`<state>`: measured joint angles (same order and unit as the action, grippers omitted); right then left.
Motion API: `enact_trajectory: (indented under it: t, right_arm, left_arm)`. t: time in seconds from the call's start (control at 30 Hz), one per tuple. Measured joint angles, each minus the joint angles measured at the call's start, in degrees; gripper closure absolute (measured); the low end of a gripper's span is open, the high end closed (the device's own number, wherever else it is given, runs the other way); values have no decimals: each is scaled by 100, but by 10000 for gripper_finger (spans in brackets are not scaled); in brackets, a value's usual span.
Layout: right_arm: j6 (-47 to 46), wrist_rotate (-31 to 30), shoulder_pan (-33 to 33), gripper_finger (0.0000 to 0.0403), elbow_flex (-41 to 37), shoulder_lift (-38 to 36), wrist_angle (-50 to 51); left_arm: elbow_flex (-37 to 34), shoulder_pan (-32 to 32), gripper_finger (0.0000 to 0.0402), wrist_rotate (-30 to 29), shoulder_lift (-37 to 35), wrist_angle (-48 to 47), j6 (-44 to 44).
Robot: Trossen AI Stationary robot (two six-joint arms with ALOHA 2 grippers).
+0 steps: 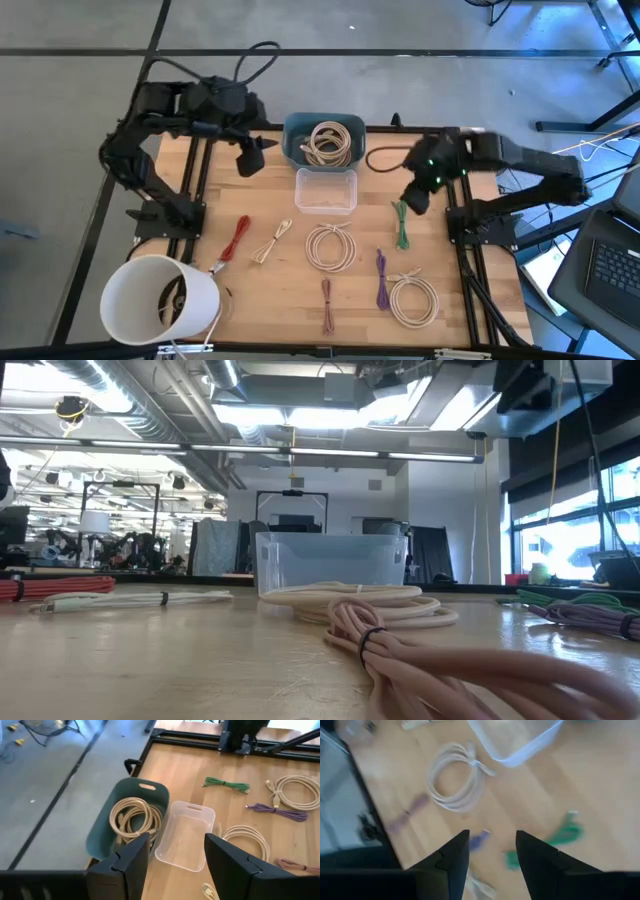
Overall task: Pick & Place USB Port
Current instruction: Put the brown HDMI cable into the blue bin
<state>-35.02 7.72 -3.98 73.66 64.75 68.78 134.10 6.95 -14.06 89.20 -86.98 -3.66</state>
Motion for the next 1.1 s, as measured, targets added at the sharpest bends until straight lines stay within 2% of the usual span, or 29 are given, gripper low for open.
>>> enact_trajectory:
  t: [0.17, 0.27, 0.33, 0.53, 0.73, 0.87, 1.1]
  right_arm:
    - [-1348, 1, 739, 240, -1628, -425, -2451]
    - [-1735, -38, 1077, 240, -2356, -303, -3816]
    - [-2004, -203, 1202, 240, -2693, -84, -4374]
    - [-2022, -664, 1247, 240, -2929, 645, -4627]
    - [-1383, -768, 1249, 240, -2605, 1136, -4628]
    - [-1282, -944, 1270, 240, -2361, 1275, -4630]
    - [-1419, -2001, 1672, 250, -1940, 1485, -4399]
  left_arm:
    - [0, -171, 229, -297, -94, -206, -160]
    - [0, -176, 232, -342, -104, -210, -160]
    - [0, -172, 233, -346, -102, -210, -132]
    - [0, -161, 231, -477, -98, -207, -162]
    - [0, -161, 232, -568, -98, -208, -578]
    - [0, -159, 232, -728, -98, -206, -820]
    - [0, -161, 239, -709, -98, -213, -896]
